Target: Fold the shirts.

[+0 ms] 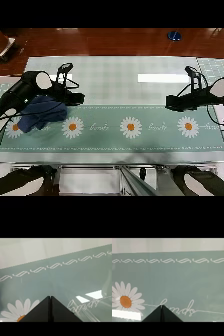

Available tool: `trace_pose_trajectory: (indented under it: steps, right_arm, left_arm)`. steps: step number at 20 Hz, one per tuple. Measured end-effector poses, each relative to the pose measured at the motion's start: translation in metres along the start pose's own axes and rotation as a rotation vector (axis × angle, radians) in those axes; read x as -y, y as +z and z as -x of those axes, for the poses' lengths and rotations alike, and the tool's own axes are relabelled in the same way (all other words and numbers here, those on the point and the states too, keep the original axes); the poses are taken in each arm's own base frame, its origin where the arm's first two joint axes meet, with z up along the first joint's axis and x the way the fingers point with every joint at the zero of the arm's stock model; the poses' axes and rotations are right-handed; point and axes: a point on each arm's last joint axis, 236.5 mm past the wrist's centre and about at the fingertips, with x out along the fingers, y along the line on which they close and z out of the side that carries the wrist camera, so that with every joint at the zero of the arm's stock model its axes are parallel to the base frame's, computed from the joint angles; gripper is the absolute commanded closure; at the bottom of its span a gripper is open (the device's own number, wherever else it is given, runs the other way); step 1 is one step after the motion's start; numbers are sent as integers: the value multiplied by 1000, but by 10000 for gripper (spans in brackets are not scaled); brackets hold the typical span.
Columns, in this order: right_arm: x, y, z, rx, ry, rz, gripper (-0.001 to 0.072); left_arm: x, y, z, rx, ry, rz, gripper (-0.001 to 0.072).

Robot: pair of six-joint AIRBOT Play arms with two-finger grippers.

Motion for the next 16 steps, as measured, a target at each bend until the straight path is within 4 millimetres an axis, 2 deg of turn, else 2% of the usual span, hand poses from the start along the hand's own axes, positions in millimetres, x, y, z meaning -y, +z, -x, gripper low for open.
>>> trace_pose_trajectory:
  steps: [4,5,6,7,9,11,13,16]
  right_arm:
    - [0,-1,0,-3,1,0,693]
    - [0,-1,0,-5,1,0,693]
    - [0,-1,0,-5,1,0,693]
    - [0,-1,0,-5,1,0,693]
    - [0,-1,0,-5,1,0,693]
    - [0,-1,0,-5,0,2,693]
    - [0,-1,0,-3,0,8,693]
    - [0,-1,0,-3,-1,15,693]
  left_arm:
    - [0,0,0,0,0,-1,680]
    - [0,2,-1,5,0,-3,656]
    - [0,4,-2,15,0,-2,464]
    - [-1,7,-3,27,1,-1,197]
    - [-8,12,0,38,35,-21,199]
    - [-30,16,13,30,130,-72,199]
    - [-63,24,42,59,262,-111,199]
    - [-118,39,113,204,434,-76,200]
